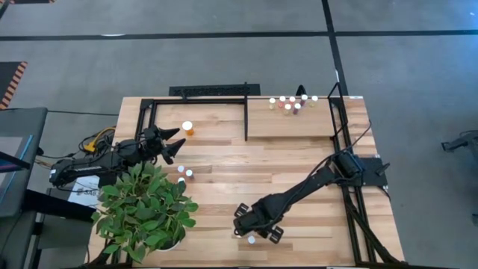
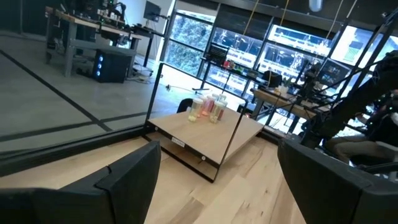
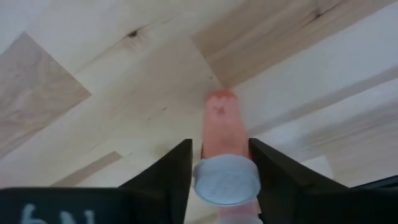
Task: Pick and place medicine bottles onto shelf by color
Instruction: Put the pink pill bottle on the shelf
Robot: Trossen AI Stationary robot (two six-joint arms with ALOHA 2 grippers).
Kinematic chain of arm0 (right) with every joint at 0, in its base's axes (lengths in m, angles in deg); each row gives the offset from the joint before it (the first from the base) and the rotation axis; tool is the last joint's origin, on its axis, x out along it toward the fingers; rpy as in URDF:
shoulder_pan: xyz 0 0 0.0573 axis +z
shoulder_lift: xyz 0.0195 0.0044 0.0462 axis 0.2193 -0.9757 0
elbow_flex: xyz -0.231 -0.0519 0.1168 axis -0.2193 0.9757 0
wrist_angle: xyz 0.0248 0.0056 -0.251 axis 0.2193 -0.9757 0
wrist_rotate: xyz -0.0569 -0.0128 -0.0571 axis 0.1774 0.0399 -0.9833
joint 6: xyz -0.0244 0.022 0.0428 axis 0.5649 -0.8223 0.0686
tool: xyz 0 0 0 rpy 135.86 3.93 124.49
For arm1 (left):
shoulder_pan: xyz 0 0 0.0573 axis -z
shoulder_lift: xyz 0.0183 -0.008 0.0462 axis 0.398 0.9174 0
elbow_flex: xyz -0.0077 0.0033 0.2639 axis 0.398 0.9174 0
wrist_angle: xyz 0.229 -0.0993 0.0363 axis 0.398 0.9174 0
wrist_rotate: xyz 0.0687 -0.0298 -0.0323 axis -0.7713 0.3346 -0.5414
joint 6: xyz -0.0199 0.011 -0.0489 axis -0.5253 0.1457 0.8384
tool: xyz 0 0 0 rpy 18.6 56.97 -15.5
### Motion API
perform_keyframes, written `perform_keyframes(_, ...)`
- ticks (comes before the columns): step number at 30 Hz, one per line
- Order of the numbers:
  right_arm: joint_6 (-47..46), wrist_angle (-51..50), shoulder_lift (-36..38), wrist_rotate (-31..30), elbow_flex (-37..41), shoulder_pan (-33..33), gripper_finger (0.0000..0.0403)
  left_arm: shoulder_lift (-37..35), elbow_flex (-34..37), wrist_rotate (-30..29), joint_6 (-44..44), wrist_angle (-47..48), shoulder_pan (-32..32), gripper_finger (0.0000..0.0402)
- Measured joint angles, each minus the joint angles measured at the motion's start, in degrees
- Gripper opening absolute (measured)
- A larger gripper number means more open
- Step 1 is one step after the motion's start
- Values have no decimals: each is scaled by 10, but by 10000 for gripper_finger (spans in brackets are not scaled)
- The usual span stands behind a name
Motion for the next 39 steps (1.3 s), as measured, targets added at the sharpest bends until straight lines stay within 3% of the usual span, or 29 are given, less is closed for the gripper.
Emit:
perform_keyframes(9, 2, 0, 0, 0, 0, -5, 129, 0, 0, 0, 0, 0, 0, 312)
perform_keyframes(18, 45, -36, 20, 6, 0, -19, 128, 0, 0, 0, 0, 0, 0, 312)
perform_keyframes(27, 129, -205, 102, 2, 0, -46, 129, 0, 0, 0, 0, 0, 0, 312)
perform_keyframes(39, 288, -427, 214, -77, 0, -121, 130, 0, 0, 0, 0, 0, 0, 312)
